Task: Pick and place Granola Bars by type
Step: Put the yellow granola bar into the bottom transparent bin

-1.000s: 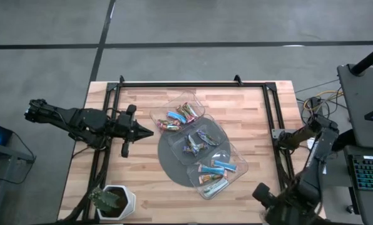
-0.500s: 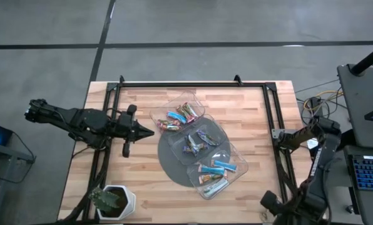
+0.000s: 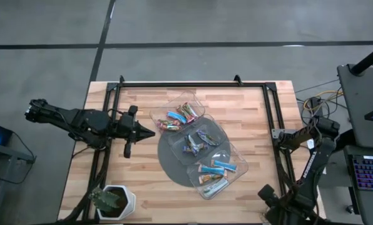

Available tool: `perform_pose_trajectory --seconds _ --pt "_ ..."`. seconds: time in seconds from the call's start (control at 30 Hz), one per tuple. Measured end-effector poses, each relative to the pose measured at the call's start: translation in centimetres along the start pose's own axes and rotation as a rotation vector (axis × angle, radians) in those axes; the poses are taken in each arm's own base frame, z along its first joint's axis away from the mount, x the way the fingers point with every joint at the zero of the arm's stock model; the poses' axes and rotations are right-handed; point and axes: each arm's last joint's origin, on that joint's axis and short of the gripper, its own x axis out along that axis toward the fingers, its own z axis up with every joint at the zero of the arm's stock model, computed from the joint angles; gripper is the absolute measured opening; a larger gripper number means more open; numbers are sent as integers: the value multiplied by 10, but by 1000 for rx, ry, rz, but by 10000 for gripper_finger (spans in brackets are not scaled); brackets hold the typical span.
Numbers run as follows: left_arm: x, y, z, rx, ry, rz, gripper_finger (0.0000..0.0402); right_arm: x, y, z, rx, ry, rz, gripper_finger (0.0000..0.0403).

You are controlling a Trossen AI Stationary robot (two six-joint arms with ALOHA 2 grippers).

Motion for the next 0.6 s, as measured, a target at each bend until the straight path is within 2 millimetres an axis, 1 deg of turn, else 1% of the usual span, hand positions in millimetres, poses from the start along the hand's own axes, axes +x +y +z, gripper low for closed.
perform_pose_trajectory --seconds 0.1,0.23,0.43,0.5,0.6 --pt "0 0 0 -11 0 0 0 0 -1 2 133 -15 6 168" --pt "0 0 0 -19 1 0 0 -13 0 9 289 -73 45 168" --pt "0 0 0 -19 1 0 0 -26 1 18 521 -105 89 163" --pt "0 0 0 -19 2 0 0 -27 -1 19 624 -103 92 159" --pt "0 0 -1 -18 2 0 0 -26 -6 20 832 -89 90 153"
